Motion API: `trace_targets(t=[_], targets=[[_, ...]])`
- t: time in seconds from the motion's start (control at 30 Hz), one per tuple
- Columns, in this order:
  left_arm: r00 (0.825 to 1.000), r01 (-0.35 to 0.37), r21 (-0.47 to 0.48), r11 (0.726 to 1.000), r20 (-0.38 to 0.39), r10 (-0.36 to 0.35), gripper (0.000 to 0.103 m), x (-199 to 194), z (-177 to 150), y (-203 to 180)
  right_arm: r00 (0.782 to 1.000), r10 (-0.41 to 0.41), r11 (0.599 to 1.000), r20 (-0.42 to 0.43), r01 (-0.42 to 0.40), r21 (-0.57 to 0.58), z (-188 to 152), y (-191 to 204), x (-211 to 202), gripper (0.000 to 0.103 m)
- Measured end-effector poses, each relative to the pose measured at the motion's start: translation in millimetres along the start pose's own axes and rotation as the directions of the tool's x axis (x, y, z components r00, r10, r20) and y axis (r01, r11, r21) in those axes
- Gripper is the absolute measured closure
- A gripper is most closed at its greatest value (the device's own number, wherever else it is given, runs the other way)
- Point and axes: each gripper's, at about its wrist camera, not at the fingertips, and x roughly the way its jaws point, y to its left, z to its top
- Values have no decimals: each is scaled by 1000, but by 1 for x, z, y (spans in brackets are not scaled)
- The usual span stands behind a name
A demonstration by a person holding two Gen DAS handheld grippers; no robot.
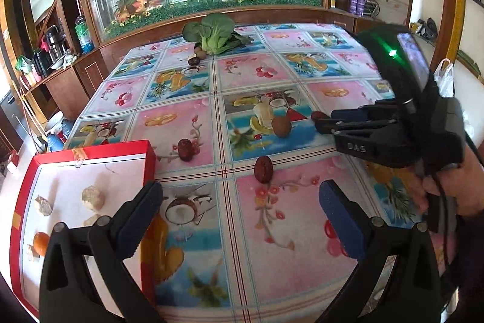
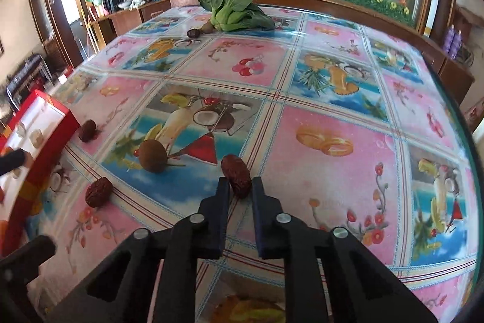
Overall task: Organize fruits
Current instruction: 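Grasp a dark red date with the left tool while the right tool grasps another date, then carry both dates over the tray and open both tools to drop them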
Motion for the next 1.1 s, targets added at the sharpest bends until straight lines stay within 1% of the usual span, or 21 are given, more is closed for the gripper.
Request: trace_targets(t=[0.03, 0.07, 0.1, 0.13, 0.23, 0.27, 0.3, 0.37, 0.43, 0.5, 0.53, 0.63, 0.7, 0.73, 0.87, 0.9, 0.97, 1.03, 1.1], targets=[[1000, -2, 5, 1000, -10, 3, 1, 5, 1, -2, 1000, 18, 1000, -2, -18, 25, 0, -5, -1, 91], [1000, -5, 5, 1000, -20, 5, 3, 10, 2, -3, 1000, 31, 998, -2, -30, 46, 0, -8, -2, 91], [1000, -6, 3, 1000, -28, 6, 8, 14, 3, -4, 999, 33, 998, 0, -33, 57, 0, -10, -3, 91], [999, -3, 1, 1000, -37, 3, 10, 19, 5, -6, 999, 36, 997, 6, -37, 68, 0, -11, -5, 91], [998, -12, -7, 1000, -54, 12, 13, 31, 9, -8, 995, 86, 990, 43, -90, 105, 1, -14, -15, 91], [998, -8, -9, 1000, -59, 8, 20, 35, 10, -8, 994, 98, 989, 57, -104, 108, 2, -14, -18, 91], [998, -4, -11, 1000, -70, 4, 28, 38, 11, -8, 992, 103, 988, 73, -111, 109, 2, -13, -22, 91], [996, -4, -13, 1000, -90, 3, 36, 46, 11, -8, 989, 109, 986, 98, -120, 117, 3, -12, -26, 91], [994, -4, -21, 1000, -107, 2, 37, 52, 10, -7, 987, 113, 983, 116, -128, 134, 4, -15, -29, 91], [993, 12, -26, 1000, -121, -15, 47, 56, 9, -8, 986, 104, 982, 132, -123, 143, 5, -16, -31, 91], [992, 21, -26, 999, -126, -24, 49, 58, 8, -9, 985, 108, 981, 134, -127, 149, 6, -18, -31, 91], [990, 30, -35, 999, -139, -35, 51, 63, 8, -11, 984, 112, 979, 137, -133, 153, 6, -18, -32, 91], [990, 41, -42, 998, -136, -46, 64, 64, 9, -11, 984, 113, 980, 139, -133, 146, 6, -16, -32, 91], [990, 42, -45, 998, -135, -48, 66, 64, 9, -11, 983, 115, 980, 142, -136, 145, 6, -16, -32, 91], [990, 54, -51, 997, -130, -61, 70, 66, 11, -10, 980, 115, 980, 164, -139, 143, 6, -16, -36, 91], [990, 58, -51, 997, -128, -65, 75, 66, 10, -10, 978, 114, 980, 174, -140, 141, 6, -17, -38, 91], [990, 63, -45, 997, -123, -68, 82, 66, 10, -11, 975, 108, 982, 194, -135, 133, 6, -16, -41, 91], [990, 67, -51, 996, -121, -73, 82, 66, 10, -10, 972, 110, 982, 207, -138, 127, 6, -15, -43, 91], [990, 74, -58, 996, -119, -81, 82, 65, 10, -10, 970, 97, 987, 225, -123, 107, 6, -13, -45, 91]])
